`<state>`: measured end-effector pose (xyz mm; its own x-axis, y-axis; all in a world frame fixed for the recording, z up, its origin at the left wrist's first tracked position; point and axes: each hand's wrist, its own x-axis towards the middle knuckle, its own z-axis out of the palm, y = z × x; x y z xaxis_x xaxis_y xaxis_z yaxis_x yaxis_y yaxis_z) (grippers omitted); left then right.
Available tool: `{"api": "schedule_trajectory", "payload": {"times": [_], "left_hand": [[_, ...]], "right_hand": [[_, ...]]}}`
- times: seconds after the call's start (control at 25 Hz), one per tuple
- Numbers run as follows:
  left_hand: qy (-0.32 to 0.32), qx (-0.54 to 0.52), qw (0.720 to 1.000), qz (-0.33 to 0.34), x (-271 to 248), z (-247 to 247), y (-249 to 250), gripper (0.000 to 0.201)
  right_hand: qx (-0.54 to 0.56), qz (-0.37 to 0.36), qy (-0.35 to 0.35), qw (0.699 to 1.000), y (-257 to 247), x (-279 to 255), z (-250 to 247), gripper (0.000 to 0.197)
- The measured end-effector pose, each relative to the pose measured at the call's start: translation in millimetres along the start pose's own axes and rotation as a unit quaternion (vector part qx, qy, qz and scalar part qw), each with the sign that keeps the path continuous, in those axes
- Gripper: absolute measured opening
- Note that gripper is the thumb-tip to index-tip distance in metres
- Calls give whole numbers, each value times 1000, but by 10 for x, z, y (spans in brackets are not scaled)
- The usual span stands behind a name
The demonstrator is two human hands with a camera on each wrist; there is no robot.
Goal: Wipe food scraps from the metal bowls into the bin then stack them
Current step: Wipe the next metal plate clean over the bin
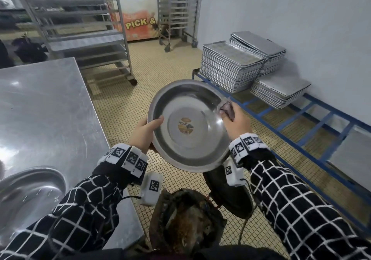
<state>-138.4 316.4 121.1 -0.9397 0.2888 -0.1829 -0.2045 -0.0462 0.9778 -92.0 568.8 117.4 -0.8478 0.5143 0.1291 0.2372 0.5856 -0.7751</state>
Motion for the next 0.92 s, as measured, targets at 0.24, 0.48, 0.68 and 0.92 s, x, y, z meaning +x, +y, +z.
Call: {"api": "schedule_trajectory", "payload": {"times": [0.24,0.48,0.68,0.92], "left_hand": [[-22,34,997,72,18,37,134,27],[31,23,987,157,-137,153,-16,42],[42,27,992,115,-211,238,-85,15],[100,26,991,84,-51,76,-50,15]], "right_hand": [[31,16,38,999,-64,42,-176,12],[189,96,135,968,-275,-324,137,12],[259,107,133,951,-337,-518,368,11],[200,110,95,969,-253,-663,532,26]]}}
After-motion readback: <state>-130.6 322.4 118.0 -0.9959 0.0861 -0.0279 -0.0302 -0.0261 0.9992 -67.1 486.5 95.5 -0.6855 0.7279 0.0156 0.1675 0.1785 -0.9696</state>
